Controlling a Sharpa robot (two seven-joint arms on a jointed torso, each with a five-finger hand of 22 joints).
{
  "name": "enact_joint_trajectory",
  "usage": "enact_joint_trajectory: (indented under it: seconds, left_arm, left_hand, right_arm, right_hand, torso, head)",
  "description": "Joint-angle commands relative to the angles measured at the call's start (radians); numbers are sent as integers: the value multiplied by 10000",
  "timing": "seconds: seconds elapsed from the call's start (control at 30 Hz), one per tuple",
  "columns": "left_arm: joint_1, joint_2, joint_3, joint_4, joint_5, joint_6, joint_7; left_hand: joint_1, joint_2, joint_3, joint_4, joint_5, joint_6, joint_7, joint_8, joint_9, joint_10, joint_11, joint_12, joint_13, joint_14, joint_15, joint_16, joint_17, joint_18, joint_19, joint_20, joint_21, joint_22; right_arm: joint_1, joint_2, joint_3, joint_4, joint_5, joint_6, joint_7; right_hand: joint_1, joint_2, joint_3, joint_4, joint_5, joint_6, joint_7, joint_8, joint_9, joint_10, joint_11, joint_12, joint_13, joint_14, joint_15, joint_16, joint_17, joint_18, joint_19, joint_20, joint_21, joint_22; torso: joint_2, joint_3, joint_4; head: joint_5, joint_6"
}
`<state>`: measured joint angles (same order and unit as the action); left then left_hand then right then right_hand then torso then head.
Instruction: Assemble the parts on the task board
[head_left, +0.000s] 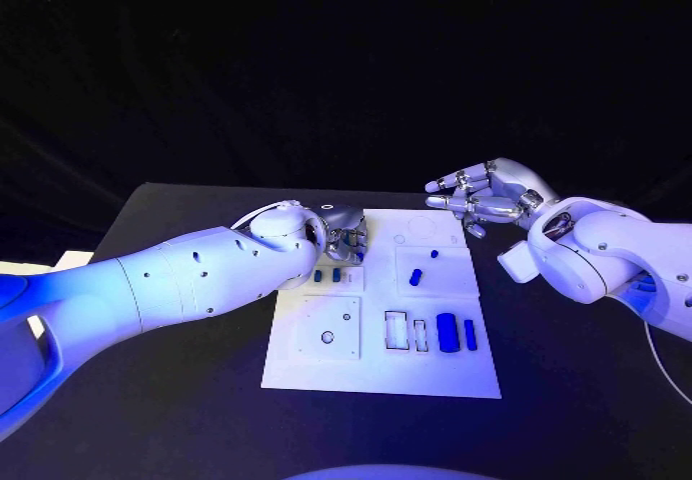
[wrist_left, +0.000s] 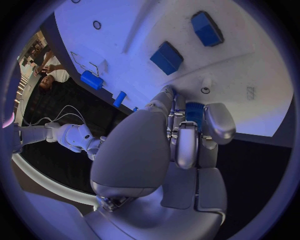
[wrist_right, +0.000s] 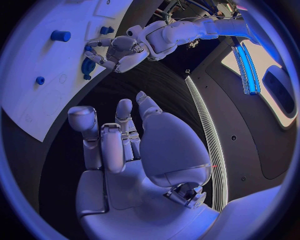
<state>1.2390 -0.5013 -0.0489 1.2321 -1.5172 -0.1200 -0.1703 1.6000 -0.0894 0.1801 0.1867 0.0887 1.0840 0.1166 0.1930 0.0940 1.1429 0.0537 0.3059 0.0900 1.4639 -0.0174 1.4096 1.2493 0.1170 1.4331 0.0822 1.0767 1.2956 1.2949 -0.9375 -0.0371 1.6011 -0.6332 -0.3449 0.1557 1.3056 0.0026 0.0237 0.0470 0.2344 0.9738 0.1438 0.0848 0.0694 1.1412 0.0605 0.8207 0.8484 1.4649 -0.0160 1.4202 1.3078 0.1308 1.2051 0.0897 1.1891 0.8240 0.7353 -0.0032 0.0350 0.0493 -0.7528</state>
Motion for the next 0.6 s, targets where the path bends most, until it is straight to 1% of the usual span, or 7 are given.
enact_joint_trajectory:
  seconds: [0.03,0.13,0.27,0.43,0.5,0.6]
  left_arm:
    - [-4,24,8,-9,60,179,77]
    - [-5,36,8,-32,132,190,111]
    - [-11,75,9,-66,210,203,143]
    - [-27,124,9,-128,279,351,111]
    - [-29,128,9,-144,290,399,82]
    - [-33,126,9,-171,321,360,55]
  left_hand:
    - [87,0,174,-33,-21,109,16,-58,-25,120,10,-102,-29,202,-36,61,46,-216,65,-10,125,98]
    - [39,-62,358,-53,-29,174,19,-110,-47,212,7,-210,-64,216,-36,87,59,-233,76,-15,243,197]
    - [-67,-171,555,-69,-41,223,25,-189,-79,299,8,-350,-102,224,-31,105,52,-243,75,-15,333,288]
    - [-211,-272,739,-62,-51,217,36,-297,-119,314,33,-525,-149,214,-14,99,6,-245,54,-2,356,341]
    - [-228,-278,782,-65,-51,223,36,-314,-125,322,38,-556,-156,213,-13,101,3,-248,53,3,370,356]
    - [-208,-238,1012,-142,-43,386,23,-305,-113,488,10,-616,-151,226,-37,129,31,-251,53,-2,432,417]
  right_arm:
    - [-9,11,0,18,-67,71,122]
    - [-10,12,0,20,-69,76,120]
    - [-10,15,0,30,-72,83,115]
    - [-10,19,0,50,-89,119,102]
    - [-10,19,0,54,-92,123,100]
    - [-10,19,0,61,-95,126,100]
  right_hand:
    - [14,86,-44,-26,29,-21,47,-5,9,-49,-13,-17,-13,458,8,-26,247,106,-46,14,-29,10]
    - [14,86,-44,-26,29,-21,47,-5,9,-49,-13,-17,-13,458,8,-26,247,106,-46,14,-29,10]
    - [14,86,-44,-26,29,-21,47,-5,9,-49,-13,-17,-13,458,8,-26,247,106,-46,14,-29,10]
    - [34,102,-39,-33,32,-18,47,1,10,-28,-14,-1,-17,461,6,-27,248,105,-41,12,-35,8]
    - [34,102,-39,-33,32,-18,47,1,10,-28,-14,-1,-17,461,6,-27,248,105,-41,12,-35,8]
    - [34,102,-39,-33,32,-18,47,1,10,-28,-14,-1,-17,461,6,-27,248,105,-41,12,-35,8]
  torso:
    - [8,3,-4]
    - [-1,8,2]
    - [0,4,9]
    - [0,4,-2]
    - [1,5,-1]
    - [-4,9,2]
  head:
    - [-13,-8]
    - [-15,-11]
    - [-13,-15]
    - [-2,-23]
    - [-5,-20]
    - [-3,-21]
